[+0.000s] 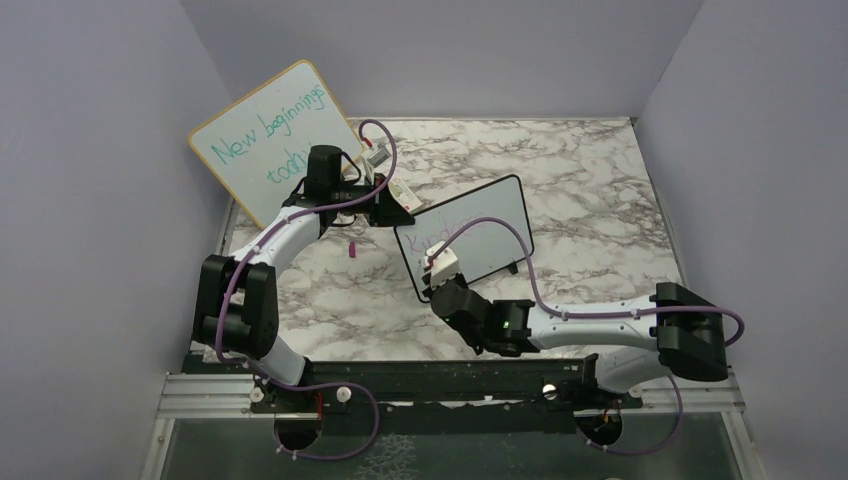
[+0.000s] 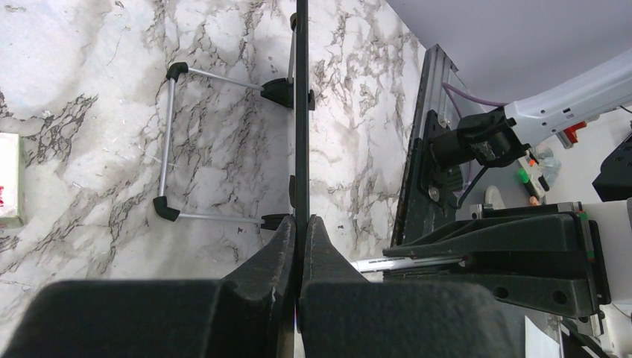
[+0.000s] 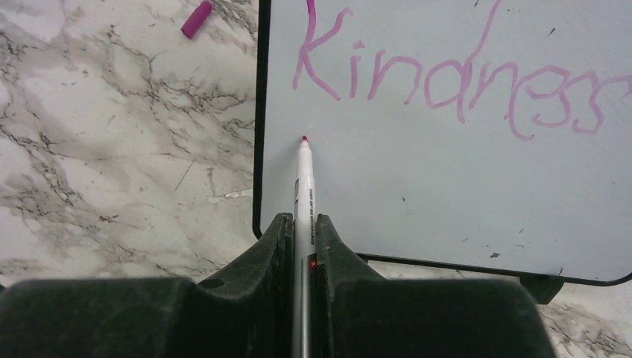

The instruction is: Write a sentence on the whiteboard

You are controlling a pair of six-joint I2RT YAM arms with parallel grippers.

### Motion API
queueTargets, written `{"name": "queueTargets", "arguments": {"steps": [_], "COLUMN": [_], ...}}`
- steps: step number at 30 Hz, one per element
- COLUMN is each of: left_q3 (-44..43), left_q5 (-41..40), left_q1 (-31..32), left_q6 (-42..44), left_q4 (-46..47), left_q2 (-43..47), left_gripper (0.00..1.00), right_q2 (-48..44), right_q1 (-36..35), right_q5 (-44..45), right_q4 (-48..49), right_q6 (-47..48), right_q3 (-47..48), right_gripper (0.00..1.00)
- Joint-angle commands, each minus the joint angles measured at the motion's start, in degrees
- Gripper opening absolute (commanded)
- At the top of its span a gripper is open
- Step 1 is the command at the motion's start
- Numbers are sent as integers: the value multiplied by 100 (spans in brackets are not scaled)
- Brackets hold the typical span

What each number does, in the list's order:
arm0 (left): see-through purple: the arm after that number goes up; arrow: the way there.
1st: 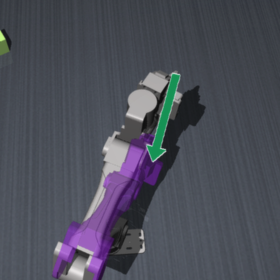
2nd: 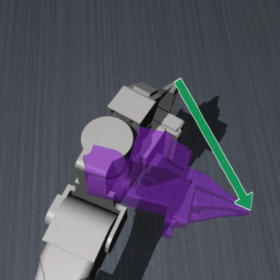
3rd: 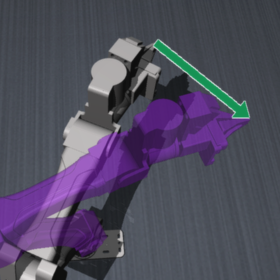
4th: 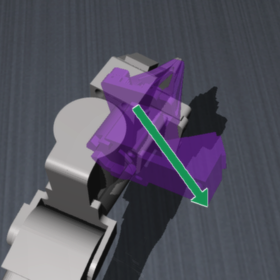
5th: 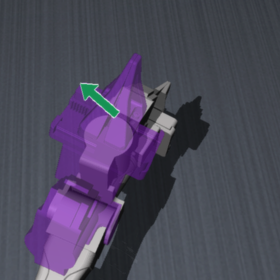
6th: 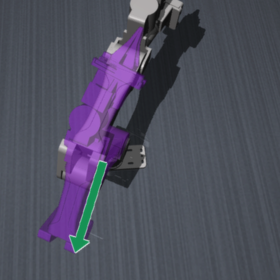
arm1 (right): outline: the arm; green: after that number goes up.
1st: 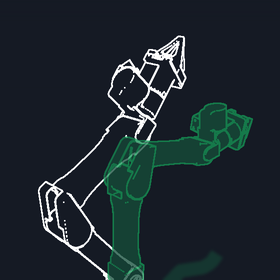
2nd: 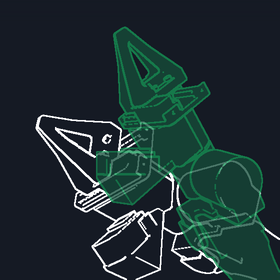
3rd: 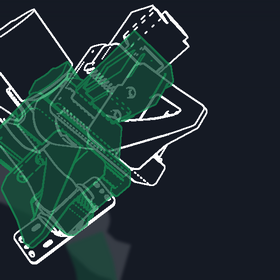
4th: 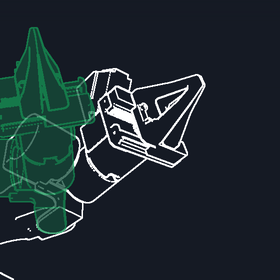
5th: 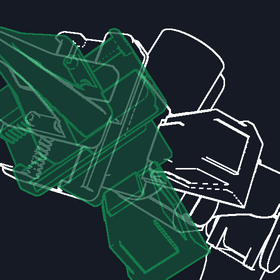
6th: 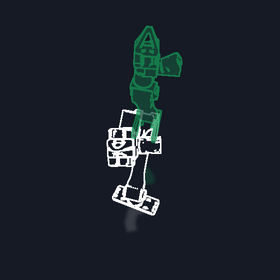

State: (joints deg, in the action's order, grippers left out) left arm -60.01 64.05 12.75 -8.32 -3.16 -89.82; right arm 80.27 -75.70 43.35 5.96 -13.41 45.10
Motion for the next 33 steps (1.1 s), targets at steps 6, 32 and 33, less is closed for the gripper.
{"name": "queueTargets", "arguments": {"steps": [6, 32, 33], "left_q3": [95, 96, 101], "left_q5": [-473, -481, -481], "left_q1": [52, 52, 50], "left_q6": [197, 198, 199], "left_q4": [-466, -464, -466], "left_q2": [-141, -133, -130], "left_gripper": [0, 0, 0], "right_q2": [175, -32, -14], "right_q1": [-32, -26, -26], "right_q5": [440, -247, -263], "right_q4": [-104, -279, -302], "right_q6": [-108, -57, -75], "right_q3": [203, 69, 69], "right_gripper": [0, 0, 0]}}
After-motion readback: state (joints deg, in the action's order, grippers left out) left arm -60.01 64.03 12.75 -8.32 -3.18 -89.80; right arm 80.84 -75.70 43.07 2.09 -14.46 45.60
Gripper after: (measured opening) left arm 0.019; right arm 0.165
